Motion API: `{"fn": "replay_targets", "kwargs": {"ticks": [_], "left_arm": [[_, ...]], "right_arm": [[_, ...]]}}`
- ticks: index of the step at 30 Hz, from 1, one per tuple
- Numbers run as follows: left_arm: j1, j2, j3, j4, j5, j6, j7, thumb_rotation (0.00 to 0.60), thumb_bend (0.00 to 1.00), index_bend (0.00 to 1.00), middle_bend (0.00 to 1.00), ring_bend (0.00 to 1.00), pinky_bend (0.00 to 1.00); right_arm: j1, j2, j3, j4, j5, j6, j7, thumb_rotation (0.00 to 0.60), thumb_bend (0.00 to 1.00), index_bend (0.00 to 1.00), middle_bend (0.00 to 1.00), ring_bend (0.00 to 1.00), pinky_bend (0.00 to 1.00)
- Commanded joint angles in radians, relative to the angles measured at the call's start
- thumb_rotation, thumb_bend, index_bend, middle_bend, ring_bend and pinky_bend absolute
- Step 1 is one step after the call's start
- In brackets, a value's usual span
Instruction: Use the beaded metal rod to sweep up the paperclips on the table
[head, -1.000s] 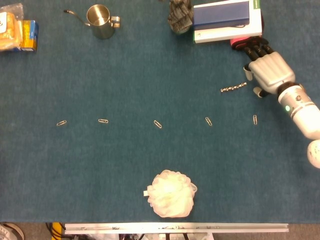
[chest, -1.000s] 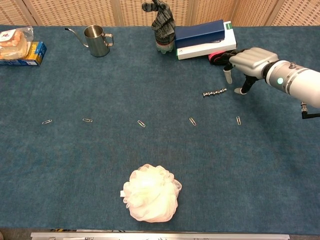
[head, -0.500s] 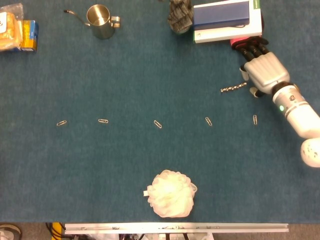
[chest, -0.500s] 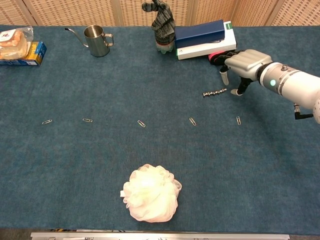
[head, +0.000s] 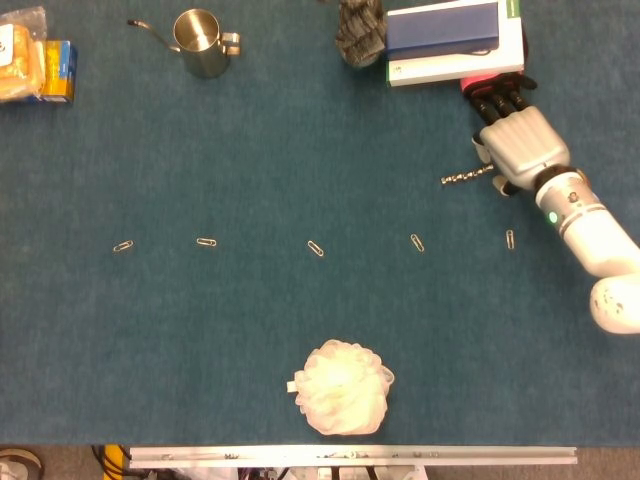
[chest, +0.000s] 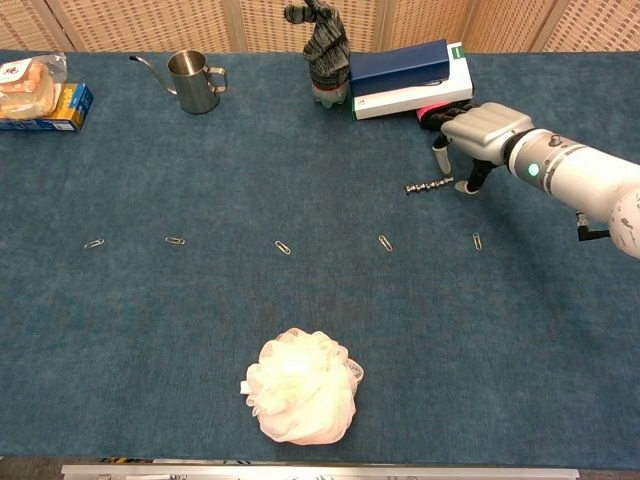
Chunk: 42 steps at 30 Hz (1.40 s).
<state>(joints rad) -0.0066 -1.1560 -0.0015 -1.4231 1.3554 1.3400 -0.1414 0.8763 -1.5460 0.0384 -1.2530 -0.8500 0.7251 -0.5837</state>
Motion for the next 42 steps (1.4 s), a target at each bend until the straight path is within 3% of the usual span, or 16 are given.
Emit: {"fn": "replay_targets", "kwargs": {"ticks": [1,42], "left_arm": [[0.001,0.0,0.0,0.001,0.0,0.0,-0.001,0.6,0.14,0.49,0.4,0.29,0.35],[0.005,-0.001,-0.003,0.02,0.001,-0.01,-0.023,0.6,0.14,0.49,0.4,0.29,0.35]], "right_arm": [[0.003,-0.003,0.0,0.003,0.005,0.0,-0.003,0.6,0.25,0.49,0.06,0.0,0.08],[0.043,-0.047,-0.017,0.054,0.051,-0.018,-0.037,0.6,0.27,0.5,0.06,0.0,0.08]]}}
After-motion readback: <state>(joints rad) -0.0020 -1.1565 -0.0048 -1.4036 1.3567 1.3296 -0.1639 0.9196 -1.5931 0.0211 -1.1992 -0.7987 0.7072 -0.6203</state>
